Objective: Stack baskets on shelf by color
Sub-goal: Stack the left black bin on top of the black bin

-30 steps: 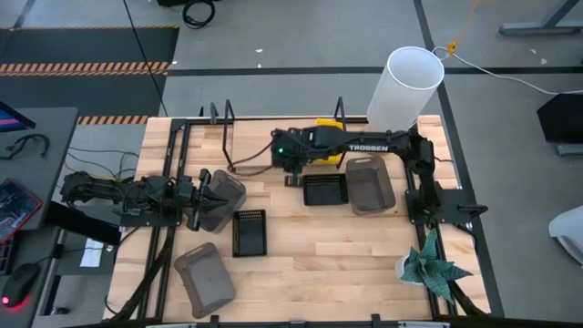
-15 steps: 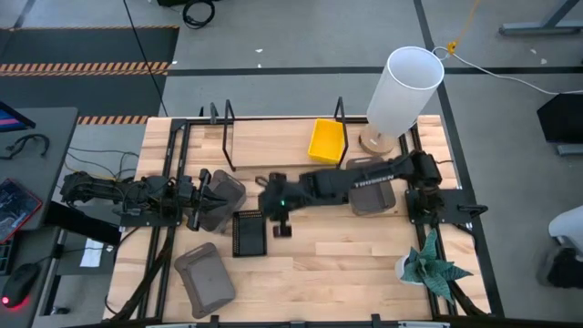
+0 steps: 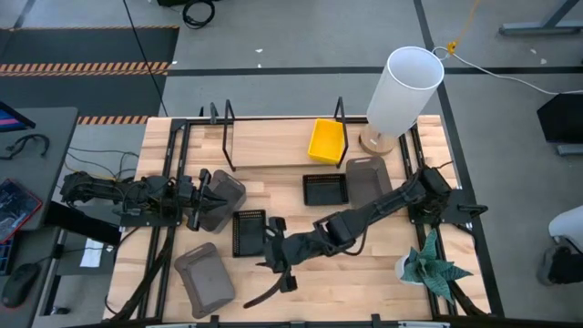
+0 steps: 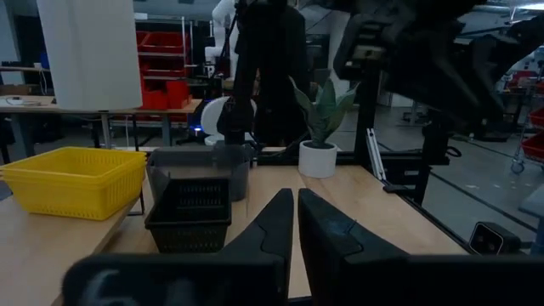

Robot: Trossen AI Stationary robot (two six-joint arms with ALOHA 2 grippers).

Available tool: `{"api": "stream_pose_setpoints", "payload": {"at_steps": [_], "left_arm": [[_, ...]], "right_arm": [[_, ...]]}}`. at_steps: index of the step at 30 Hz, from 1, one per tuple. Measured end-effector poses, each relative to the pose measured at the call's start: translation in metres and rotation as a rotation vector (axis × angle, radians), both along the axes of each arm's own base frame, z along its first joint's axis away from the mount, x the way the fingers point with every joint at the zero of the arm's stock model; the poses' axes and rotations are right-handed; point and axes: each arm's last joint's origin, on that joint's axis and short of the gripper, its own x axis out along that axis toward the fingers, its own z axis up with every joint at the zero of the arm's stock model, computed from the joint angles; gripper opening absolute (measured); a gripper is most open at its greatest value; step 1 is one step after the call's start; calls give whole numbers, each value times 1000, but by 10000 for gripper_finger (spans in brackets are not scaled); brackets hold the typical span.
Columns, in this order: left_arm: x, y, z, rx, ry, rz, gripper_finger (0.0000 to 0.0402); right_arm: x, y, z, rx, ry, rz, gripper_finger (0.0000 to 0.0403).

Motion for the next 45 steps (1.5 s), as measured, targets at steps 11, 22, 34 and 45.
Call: {"api": "stream_pose_setpoints", "payload": {"at_steps": [11,22,34,45], "left_arm": [[0,0,0,0,0,0,30],[0,0,1,-1,-8,0,32],[0,0,1,-1,-7,0,28],[0,0,1,-1,-9,0,38]], "right_arm": [[22,-12,-15,-20,27,-28,100],[73,7,-67,-91,168,44,100],[85,-1,-91,-184,283,41,145],[91,-7,-117,-172,344,25,238]]}}
